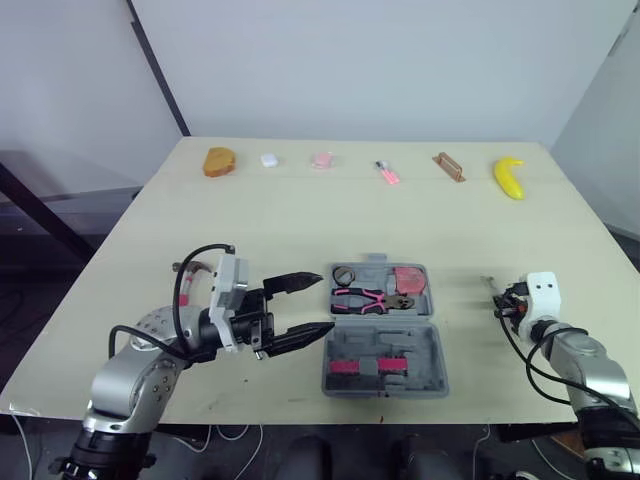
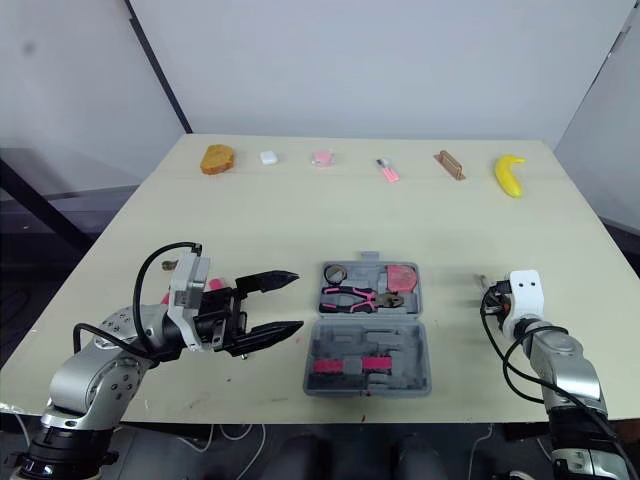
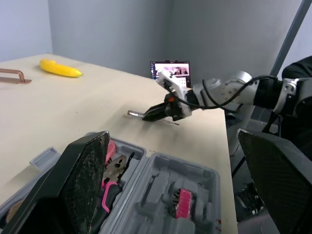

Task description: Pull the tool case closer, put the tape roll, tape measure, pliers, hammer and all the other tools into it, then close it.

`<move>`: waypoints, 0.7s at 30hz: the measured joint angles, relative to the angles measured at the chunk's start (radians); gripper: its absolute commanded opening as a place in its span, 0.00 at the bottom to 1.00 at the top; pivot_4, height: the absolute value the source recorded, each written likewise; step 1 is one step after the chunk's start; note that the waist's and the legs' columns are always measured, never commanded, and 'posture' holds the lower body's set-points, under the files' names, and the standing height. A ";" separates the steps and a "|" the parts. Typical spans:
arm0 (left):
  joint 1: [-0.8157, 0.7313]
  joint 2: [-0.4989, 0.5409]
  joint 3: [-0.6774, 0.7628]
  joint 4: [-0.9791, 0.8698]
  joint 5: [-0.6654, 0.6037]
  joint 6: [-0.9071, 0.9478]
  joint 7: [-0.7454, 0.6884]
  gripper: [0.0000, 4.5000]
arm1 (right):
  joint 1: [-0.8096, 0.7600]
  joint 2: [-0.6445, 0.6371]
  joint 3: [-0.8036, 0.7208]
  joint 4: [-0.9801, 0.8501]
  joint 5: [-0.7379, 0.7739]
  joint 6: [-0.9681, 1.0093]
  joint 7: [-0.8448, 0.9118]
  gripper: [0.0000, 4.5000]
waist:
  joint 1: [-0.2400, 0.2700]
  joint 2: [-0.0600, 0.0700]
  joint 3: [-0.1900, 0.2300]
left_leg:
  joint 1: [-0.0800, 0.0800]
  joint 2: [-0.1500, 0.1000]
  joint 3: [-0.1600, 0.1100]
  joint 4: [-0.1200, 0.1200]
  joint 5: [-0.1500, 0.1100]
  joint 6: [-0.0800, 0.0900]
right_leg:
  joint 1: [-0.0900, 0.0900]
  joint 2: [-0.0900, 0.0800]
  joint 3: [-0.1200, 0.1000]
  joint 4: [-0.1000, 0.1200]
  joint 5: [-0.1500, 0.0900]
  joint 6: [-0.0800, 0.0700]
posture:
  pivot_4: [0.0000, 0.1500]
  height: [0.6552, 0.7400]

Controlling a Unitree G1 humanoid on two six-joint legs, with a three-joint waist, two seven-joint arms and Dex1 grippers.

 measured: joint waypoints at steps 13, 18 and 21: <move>0.178 0.106 0.190 0.052 -0.119 0.006 -0.151 1.00 | -0.268 -0.372 0.374 -0.751 0.221 0.516 0.293 0.01 | -0.014 0.003 0.006 | 0.000 0.002 -0.002 -0.001 0.000 0.000 | -0.001 0.000 -0.003 -0.001 -0.001 -0.001 | 1.00 1.00; 0.267 0.164 0.272 0.163 -0.103 -0.035 -0.294 1.00 | -0.470 -0.266 0.640 -0.711 0.173 0.626 0.289 0.01 | -0.017 -0.001 0.009 | -0.001 0.001 -0.001 0.000 0.000 0.000 | -0.002 -0.004 -0.004 -0.001 -0.002 -0.004 | 1.00 1.00; 0.283 0.173 0.283 0.202 -0.074 -0.078 -0.343 1.00 | -0.554 -0.191 0.773 -0.625 0.129 0.647 0.286 0.01 | -0.011 -0.002 0.009 | -0.004 0.000 -0.002 0.000 0.000 0.000 | -0.005 -0.006 -0.005 -0.001 -0.002 -0.004 | 1.00 1.00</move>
